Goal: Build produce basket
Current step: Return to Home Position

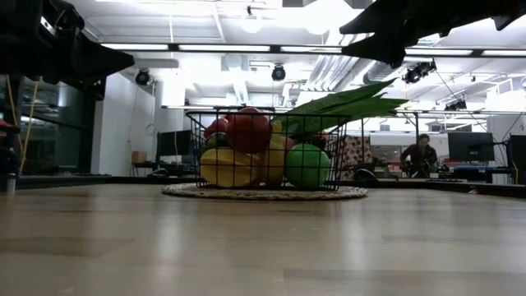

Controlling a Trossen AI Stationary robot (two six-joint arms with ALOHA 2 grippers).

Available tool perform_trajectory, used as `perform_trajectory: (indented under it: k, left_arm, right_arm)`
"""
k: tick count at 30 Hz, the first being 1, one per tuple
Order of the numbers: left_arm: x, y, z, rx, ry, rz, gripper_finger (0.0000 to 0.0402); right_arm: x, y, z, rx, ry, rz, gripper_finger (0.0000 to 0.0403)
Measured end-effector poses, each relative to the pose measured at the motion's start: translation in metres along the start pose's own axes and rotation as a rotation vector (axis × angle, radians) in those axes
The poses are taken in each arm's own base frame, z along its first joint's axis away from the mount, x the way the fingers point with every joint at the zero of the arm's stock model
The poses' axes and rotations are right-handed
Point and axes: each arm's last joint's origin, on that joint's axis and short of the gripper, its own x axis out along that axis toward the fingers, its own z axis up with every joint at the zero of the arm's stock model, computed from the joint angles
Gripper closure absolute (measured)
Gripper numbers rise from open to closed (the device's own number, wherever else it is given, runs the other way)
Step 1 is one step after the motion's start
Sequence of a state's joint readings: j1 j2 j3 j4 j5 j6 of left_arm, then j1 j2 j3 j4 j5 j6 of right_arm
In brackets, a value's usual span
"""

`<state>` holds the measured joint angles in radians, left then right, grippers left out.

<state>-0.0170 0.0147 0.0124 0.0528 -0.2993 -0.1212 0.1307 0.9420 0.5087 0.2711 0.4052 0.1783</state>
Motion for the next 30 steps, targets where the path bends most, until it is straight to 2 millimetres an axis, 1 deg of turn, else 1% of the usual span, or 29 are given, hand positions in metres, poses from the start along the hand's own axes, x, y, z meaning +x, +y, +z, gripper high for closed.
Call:
perform_trajectory:
  k: [2,3,5,8,9,10,12,14,16,19,23,27,30]
  left_arm:
    - [0.0,0.0,0.0,0.001,0.0,0.0,0.04]
    - [0.0,0.0,0.0,0.001,0.0,0.0,0.0399]
    - [0.0,0.0,0.0,0.001,-0.001,0.0,0.0399]
    - [0.0,0.0,0.0,0.001,-0.001,0.0,0.0399]
    - [0.0,0.0,0.0,0.001,0.0,0.0,0.0399]
    - [0.0,0.0,0.0,0.001,0.0,0.0,0.0398]
    - [0.0,0.0,0.0,0.001,0.0,0.0,0.0399]
    - [0.0,0.0,0.0,0.001,0.0,0.0,0.0398]
    - [0.0,0.0,0.0,0.001,0.0,0.0,0.0398]
    - [0.0,0.0,0.0,0.001,0.0,0.0,0.0399]
    - [0.0,0.0,0.0,0.001,0.0,0.0,0.0401]
    - [0.0,0.0,0.0,0.001,0.0,0.0,0.0399]
    - [0.0,0.0,0.0,0.001,0.0,0.0,0.0399]
  right_arm:
    - [-0.003,-0.001,0.002,0.004,-0.009,-0.018,0.0177]
    - [-0.005,-0.002,0.003,0.006,-0.009,-0.03,0.0203]
    - [-0.009,-0.005,0.004,0.002,-0.001,-0.04,0.0265]
    - [-0.018,-0.008,0.007,0.003,-0.001,-0.039,0.0368]
    - [-0.02,-0.008,0.008,0.005,-0.002,-0.036,0.0385]
    - [-0.022,-0.009,0.008,0.009,0.001,-0.028,0.0388]
    - [-0.026,-0.01,0.007,0.02,0.005,-0.018,0.0375]
    - [-0.029,-0.013,-0.003,0.028,-0.015,-0.01,0.0371]
    - [-0.034,-0.018,-0.013,0.041,-0.042,-0.004,0.038]
    - [-0.045,-0.027,-0.018,0.08,-0.121,0.018,0.0399]
    - [-0.061,-0.035,-0.028,0.102,-0.185,0.1,0.0398]
    - [-0.073,-0.041,-0.041,0.119,-0.235,0.111,0.0401]
    - [-0.079,-0.045,-0.047,0.12,-0.277,0.119,0.0402]
